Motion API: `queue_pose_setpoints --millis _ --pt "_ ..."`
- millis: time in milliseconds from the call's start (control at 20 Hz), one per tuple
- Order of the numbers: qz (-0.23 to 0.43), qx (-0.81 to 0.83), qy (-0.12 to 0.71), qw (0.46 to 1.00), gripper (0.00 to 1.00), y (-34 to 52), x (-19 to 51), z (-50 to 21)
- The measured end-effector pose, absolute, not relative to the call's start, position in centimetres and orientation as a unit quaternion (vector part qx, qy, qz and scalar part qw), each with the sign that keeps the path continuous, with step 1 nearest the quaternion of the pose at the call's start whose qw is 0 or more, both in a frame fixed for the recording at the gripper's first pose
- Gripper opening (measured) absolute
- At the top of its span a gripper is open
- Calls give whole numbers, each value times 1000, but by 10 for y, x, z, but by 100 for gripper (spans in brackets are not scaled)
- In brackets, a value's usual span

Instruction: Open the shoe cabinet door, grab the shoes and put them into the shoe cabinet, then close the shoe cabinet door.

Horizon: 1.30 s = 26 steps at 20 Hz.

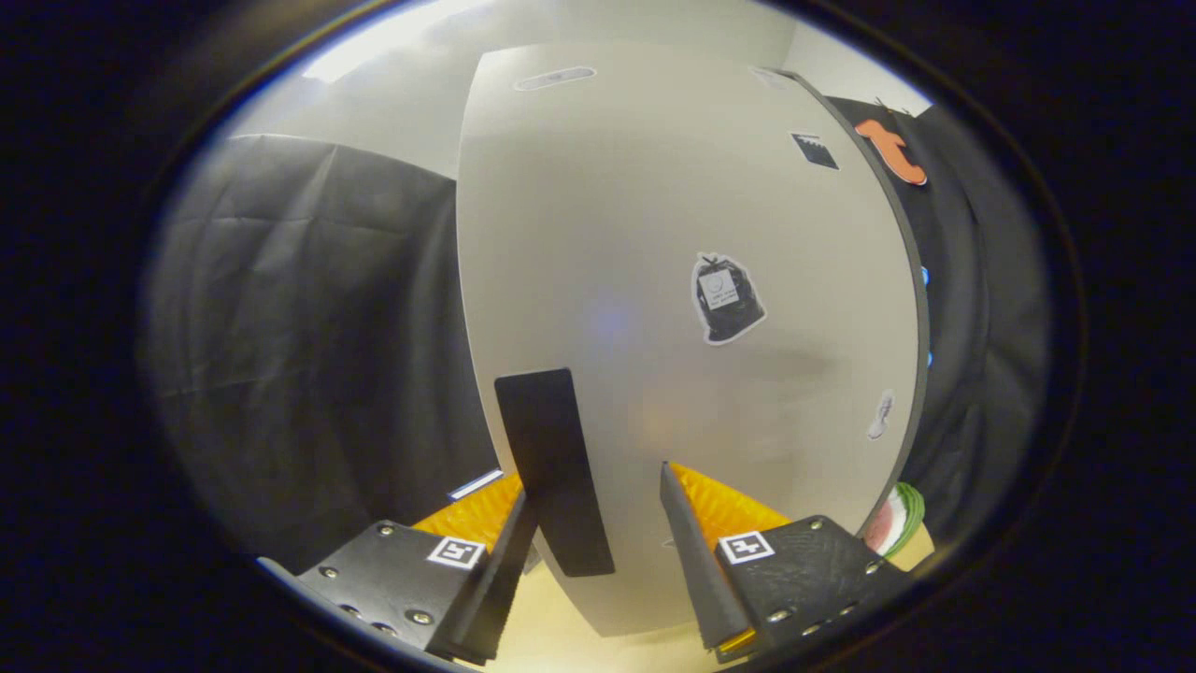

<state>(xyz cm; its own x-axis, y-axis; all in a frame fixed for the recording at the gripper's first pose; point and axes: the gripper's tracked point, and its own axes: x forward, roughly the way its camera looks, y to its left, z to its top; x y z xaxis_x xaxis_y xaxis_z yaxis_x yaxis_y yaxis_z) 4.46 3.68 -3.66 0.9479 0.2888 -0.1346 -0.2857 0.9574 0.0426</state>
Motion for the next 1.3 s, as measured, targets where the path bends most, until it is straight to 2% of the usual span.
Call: queue_pose_setpoints --millis 750,1300 --pt "80 7 57 995 76 47 63 -40" --pt "55 11 52 997 77 49 70 -43"
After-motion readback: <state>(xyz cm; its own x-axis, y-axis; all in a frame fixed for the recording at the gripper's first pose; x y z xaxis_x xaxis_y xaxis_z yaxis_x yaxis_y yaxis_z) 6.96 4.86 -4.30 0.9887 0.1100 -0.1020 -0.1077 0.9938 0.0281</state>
